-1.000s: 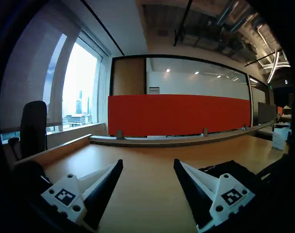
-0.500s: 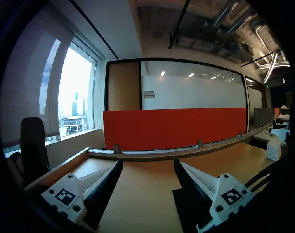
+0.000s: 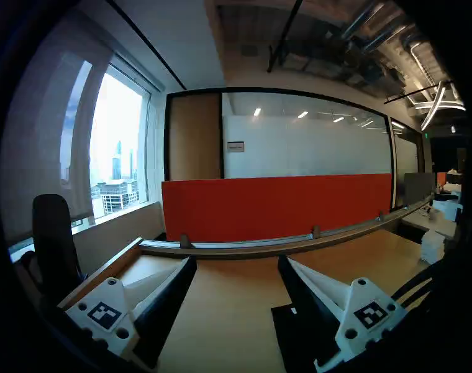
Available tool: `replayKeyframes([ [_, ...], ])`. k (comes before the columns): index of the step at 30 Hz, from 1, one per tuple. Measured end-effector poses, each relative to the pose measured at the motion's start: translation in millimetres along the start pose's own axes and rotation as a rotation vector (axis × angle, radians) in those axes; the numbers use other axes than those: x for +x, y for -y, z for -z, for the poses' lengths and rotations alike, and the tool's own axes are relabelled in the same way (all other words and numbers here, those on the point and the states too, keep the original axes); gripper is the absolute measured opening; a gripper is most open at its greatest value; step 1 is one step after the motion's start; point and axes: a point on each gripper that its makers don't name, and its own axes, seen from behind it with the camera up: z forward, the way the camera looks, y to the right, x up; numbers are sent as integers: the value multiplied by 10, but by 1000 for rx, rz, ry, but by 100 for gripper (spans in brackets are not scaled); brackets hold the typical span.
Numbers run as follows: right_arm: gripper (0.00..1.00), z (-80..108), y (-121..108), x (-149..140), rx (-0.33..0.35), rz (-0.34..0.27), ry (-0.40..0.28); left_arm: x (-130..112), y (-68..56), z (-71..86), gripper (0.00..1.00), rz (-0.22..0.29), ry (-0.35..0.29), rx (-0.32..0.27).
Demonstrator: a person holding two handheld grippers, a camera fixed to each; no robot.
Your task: Fold towel
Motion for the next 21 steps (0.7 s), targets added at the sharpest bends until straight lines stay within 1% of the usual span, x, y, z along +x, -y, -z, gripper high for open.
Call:
replayKeyframes([
  [5, 99, -24, 42, -13, 25, 22, 24, -34, -78, -4, 97, -21, 36, -41],
  [10, 99, -49, 158, -11, 75, 44, 49, -73, -155, -5, 97, -42, 75, -91],
  [17, 99, -61, 366, -66, 179, 59, 100, -183, -268, 18, 97, -61, 130, -170],
  [21, 99, -29, 476, -150, 251, 71, 135, -270, -318, 49, 97, -74, 164, -213],
])
